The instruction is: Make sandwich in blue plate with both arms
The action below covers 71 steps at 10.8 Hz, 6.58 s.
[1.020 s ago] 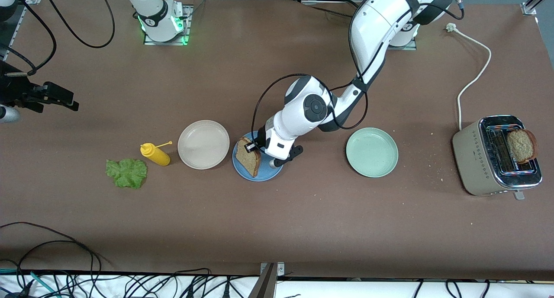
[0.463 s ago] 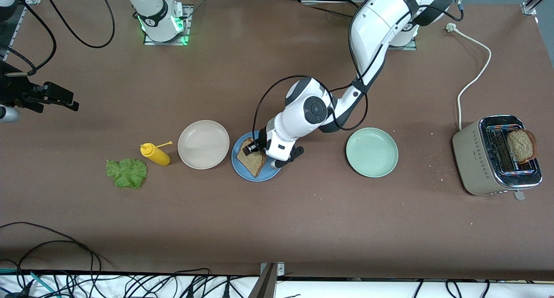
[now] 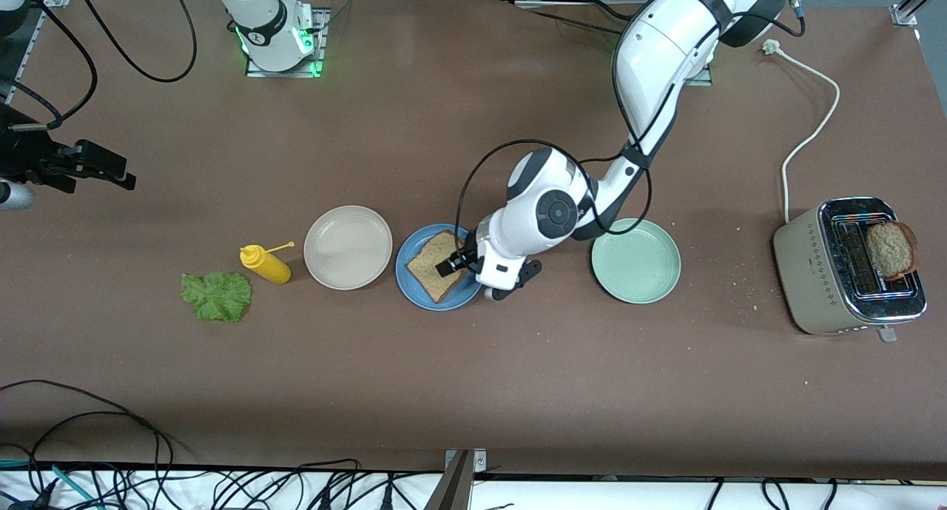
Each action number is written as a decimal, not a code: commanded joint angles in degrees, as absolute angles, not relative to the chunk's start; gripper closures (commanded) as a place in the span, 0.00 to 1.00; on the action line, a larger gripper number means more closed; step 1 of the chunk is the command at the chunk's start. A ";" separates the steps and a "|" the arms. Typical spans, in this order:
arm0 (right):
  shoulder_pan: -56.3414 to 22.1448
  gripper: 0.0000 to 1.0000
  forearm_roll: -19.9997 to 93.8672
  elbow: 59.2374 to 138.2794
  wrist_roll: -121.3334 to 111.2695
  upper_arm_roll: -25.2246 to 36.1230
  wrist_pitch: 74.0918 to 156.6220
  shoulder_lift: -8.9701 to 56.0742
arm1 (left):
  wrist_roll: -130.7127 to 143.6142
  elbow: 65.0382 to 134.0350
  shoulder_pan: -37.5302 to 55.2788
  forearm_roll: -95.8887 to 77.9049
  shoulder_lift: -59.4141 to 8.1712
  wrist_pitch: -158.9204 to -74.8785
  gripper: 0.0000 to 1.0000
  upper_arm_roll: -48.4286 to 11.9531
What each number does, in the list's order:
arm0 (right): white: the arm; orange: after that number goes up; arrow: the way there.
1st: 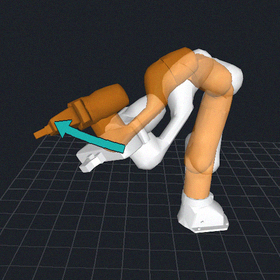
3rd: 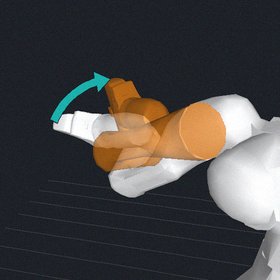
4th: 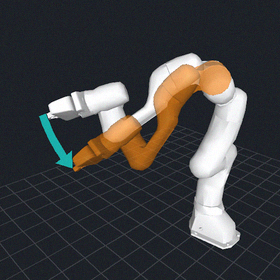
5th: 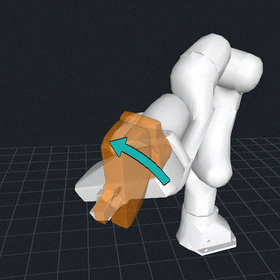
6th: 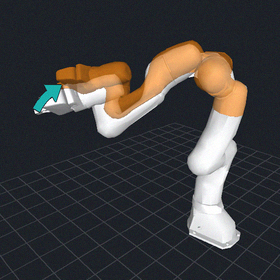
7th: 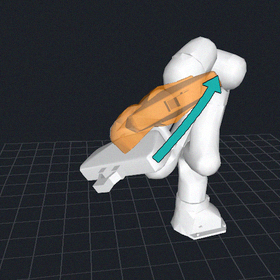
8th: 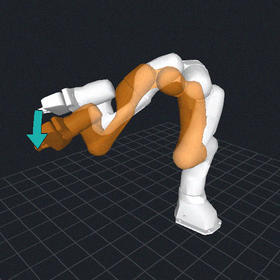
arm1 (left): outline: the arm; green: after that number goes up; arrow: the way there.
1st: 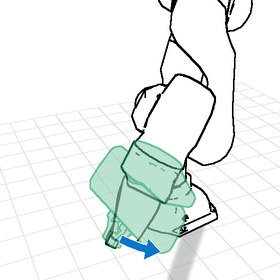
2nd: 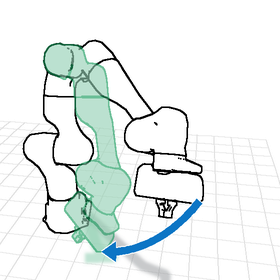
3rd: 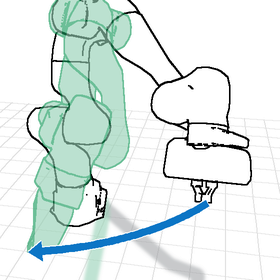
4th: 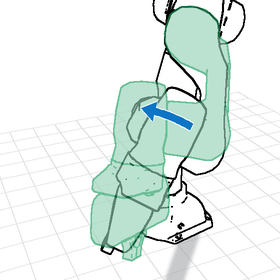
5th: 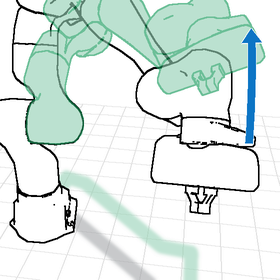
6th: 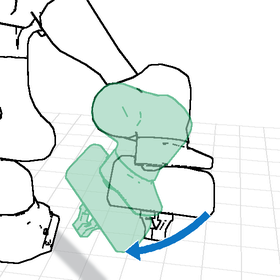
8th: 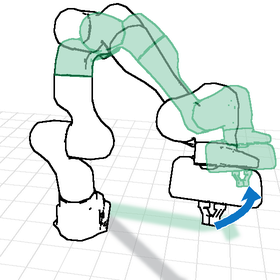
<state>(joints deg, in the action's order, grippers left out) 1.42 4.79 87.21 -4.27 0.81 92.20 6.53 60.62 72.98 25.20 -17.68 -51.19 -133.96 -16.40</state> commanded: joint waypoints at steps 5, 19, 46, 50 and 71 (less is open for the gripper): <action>2.02 0.00 6.94 85.87 -5.01 0.62 91.41 7.03 | 60.56 73.13 16.81 -11.20 -37.38 -112.20 0.00 -14.07; 2.46 0.00 7.03 85.87 -5.36 0.70 91.23 7.29 | 12.22 72.60 -5.62 9.06 -21.09 -85.70 0.00 -14.24; 1.05 0.00 -2.37 85.43 -9.14 1.05 108.87 28.19 | 11.95 72.95 -6.24 7.73 -21.09 -83.23 0.00 -14.50; 1.76 0.00 -2.37 85.43 -9.14 1.05 114.77 33.91 | 11.87 72.77 -6.24 7.73 -21.01 -83.15 0.00 -14.41; 4.31 0.82 1.23 97.56 -20.92 0.88 137.39 37.91 | 11.95 73.39 -6.15 7.73 -20.83 -83.06 0.00 -14.41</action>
